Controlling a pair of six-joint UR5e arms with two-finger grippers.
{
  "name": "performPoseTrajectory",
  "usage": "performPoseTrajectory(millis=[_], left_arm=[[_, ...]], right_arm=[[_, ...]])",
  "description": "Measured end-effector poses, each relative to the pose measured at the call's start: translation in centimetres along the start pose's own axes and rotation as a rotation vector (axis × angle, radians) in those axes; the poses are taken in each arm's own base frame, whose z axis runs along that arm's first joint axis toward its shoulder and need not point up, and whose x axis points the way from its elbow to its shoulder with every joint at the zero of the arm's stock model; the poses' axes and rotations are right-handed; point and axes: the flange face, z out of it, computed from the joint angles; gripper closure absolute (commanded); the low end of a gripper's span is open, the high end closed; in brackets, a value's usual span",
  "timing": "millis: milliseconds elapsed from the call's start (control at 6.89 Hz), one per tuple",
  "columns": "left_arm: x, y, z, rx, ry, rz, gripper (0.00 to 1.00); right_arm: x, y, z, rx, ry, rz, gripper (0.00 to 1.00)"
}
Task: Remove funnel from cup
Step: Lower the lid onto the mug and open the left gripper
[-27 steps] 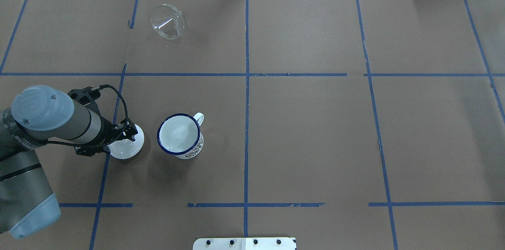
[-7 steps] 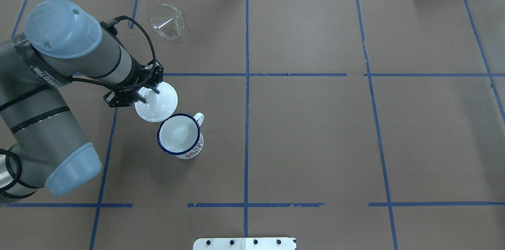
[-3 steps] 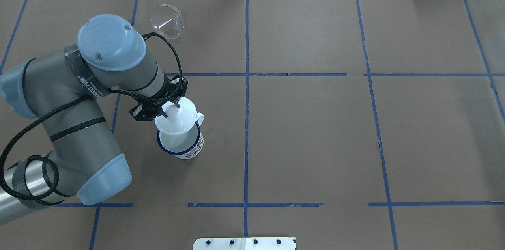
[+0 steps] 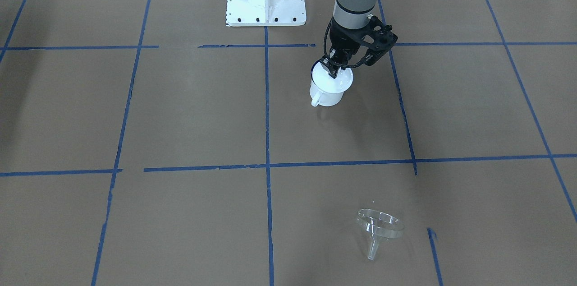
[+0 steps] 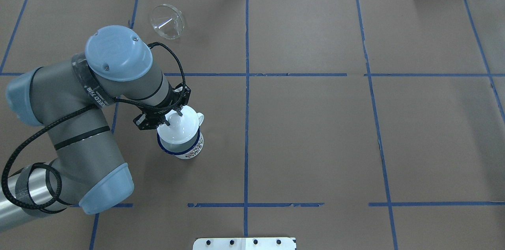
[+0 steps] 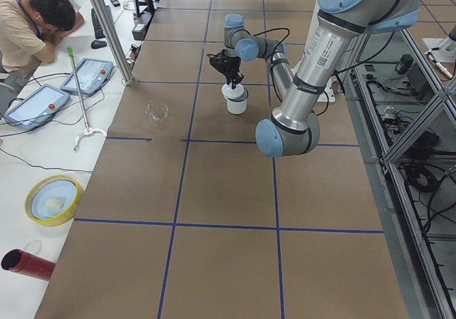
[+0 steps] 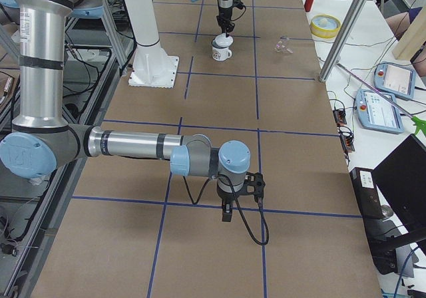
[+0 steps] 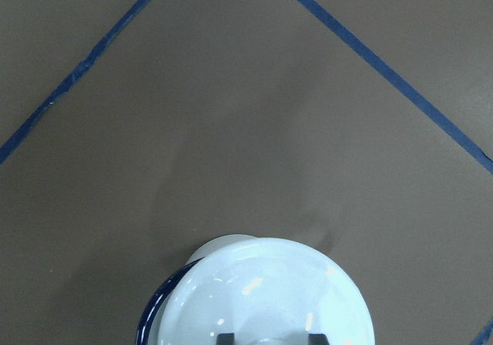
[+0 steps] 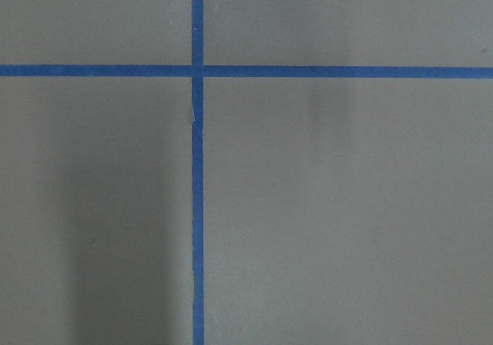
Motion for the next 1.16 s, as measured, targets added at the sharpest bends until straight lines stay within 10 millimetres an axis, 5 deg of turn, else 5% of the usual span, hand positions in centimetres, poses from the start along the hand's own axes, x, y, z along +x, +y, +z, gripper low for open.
performPoseTrajectory(millis=[1015,1160], left_arm=[[-0.6,1.7,0.6,-0.011,-0.031,-0.013,0.98],[-0.7,1.8,0.7,-0.011,-0.032,-0.013,0.39]], right_arm=[[0.0,0.0,0.0,0.000,0.000,0.000,0.00],[0.0,0.0,0.0,0.000,0.000,0.000,0.00]])
